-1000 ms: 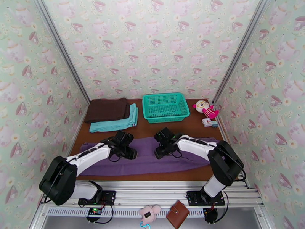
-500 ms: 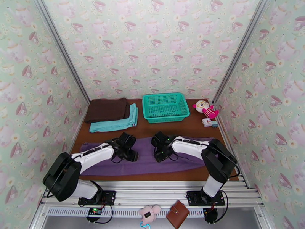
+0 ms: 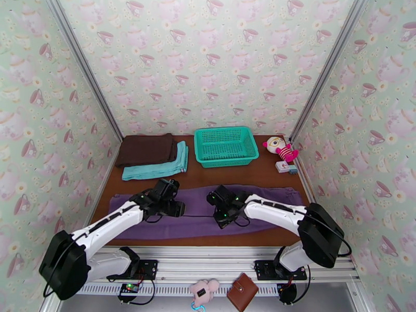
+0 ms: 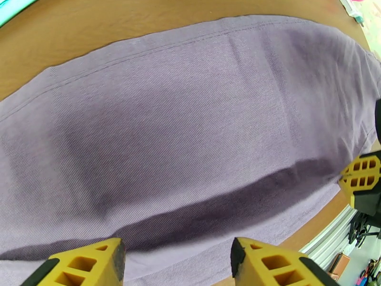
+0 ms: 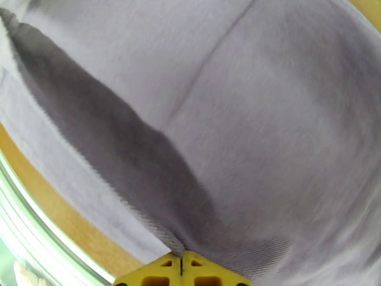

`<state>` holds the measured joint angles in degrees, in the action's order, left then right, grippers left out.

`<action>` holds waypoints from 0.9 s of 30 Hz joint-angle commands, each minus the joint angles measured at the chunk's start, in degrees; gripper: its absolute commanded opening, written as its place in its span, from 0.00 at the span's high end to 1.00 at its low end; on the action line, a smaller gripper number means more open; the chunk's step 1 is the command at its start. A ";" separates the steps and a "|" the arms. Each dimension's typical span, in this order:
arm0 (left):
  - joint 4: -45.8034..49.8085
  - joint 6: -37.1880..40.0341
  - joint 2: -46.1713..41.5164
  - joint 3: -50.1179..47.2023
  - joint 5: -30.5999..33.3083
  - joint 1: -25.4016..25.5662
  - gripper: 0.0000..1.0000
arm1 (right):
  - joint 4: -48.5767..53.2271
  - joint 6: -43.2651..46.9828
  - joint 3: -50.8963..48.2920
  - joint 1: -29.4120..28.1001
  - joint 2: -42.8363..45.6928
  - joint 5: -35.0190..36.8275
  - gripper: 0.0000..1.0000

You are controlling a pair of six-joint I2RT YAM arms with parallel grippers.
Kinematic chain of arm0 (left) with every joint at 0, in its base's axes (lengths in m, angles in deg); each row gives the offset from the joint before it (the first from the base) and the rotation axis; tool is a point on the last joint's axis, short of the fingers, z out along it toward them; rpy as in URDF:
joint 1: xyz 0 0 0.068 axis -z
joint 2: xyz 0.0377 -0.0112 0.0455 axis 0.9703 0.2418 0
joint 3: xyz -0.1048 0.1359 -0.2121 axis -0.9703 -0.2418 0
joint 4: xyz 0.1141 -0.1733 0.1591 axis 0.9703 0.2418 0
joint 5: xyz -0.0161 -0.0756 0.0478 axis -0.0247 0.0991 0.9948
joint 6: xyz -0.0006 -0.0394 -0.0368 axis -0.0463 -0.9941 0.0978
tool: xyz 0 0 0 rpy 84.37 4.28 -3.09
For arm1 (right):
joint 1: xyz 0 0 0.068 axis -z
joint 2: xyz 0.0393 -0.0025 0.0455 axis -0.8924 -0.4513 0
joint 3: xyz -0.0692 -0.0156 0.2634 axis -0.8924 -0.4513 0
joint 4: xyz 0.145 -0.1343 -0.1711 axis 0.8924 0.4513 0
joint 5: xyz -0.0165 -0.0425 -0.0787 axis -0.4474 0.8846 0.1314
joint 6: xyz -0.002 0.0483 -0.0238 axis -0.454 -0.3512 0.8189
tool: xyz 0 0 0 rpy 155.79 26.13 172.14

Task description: Fold and stack the trousers

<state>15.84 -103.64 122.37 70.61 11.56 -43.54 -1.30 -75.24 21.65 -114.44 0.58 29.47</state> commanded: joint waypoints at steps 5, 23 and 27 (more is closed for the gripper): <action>1.43 -1.82 -1.95 -0.99 -1.31 0.91 0.39 | 2.15 -5.31 -3.73 -3.89 4.22 1.43 0.86; 1.35 -6.68 8.65 0.31 1.33 6.91 0.41 | -5.37 -13.63 -2.22 5.02 -1.39 5.09 0.43; 5.69 -13.54 7.19 -1.80 10.38 4.68 0.41 | -4.24 -17.54 -4.10 5.24 -3.92 5.06 0.46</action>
<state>17.65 -111.29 130.63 69.50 14.01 -37.20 -5.43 -88.75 19.00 -109.21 -1.93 34.08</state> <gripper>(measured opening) 0.594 0.548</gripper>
